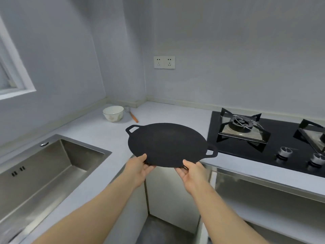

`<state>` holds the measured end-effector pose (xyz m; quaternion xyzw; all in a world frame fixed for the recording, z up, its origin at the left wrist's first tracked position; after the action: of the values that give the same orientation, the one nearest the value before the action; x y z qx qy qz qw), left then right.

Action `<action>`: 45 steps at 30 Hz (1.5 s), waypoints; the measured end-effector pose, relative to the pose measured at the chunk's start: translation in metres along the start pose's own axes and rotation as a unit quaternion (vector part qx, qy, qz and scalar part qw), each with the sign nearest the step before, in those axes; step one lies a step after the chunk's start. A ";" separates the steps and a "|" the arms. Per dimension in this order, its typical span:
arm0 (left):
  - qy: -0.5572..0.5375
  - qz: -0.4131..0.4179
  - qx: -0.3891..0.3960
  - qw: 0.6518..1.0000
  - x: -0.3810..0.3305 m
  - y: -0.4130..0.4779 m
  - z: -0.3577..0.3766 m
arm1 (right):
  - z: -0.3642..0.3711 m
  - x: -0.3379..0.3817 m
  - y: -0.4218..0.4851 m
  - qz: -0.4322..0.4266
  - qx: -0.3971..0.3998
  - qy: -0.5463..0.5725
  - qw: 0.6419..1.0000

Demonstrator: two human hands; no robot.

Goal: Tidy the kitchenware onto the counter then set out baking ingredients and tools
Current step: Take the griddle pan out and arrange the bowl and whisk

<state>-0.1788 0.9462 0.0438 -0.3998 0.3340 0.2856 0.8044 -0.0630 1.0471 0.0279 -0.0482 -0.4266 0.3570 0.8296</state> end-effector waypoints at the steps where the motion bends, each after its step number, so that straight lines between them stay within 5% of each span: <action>1: 0.000 -0.001 0.001 1.000 -0.005 0.007 -0.002 | 0.005 -0.002 0.005 0.000 -0.006 -0.001 1.000; 17: 0.049 -0.064 -0.010 0.997 -0.048 0.199 0.039 | 0.067 -0.002 0.178 0.035 -0.074 -0.006 0.997; 45: 0.202 -0.197 0.028 0.959 -0.026 0.294 0.092 | 0.034 0.018 0.271 0.040 -0.195 -0.043 0.979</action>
<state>-0.3799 1.1704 -0.0272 -0.4845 0.4123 0.0255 0.7711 -0.2307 1.2515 -0.0425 -0.2104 -0.5213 0.3021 0.7699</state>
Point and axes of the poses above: each hand's wrist, its own y-axis towards the middle knuckle, its own z-axis out of the palm, x = y × z, the point moved 3 cm from there along y, towards the middle knuckle, and after that the axes turned 1 degree about -y, right-handed, at the moved point
